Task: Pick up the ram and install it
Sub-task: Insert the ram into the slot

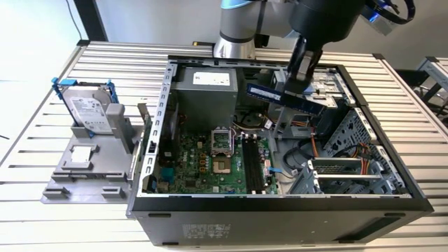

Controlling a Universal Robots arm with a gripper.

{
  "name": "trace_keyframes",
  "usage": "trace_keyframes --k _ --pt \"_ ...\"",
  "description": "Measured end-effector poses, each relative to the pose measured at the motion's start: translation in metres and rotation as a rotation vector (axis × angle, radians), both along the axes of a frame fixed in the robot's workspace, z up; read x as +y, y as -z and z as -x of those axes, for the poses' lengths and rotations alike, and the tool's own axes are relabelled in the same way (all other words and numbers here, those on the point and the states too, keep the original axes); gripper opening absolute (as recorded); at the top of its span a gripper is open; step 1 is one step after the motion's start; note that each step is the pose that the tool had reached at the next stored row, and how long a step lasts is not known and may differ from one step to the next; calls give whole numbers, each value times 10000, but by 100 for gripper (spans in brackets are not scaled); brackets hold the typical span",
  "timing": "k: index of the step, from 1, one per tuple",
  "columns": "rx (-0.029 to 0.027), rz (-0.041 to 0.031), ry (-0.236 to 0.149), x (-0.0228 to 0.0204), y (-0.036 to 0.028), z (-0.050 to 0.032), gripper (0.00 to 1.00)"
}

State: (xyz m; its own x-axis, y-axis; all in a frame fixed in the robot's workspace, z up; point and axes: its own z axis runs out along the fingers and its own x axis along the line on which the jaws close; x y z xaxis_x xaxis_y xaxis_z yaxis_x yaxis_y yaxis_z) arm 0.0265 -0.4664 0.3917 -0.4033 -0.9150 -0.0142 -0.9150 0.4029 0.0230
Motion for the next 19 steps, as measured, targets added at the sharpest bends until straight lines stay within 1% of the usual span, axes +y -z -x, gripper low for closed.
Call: trace_keyframes --k 19 --pt "0 0 3203 0 0 0 0"
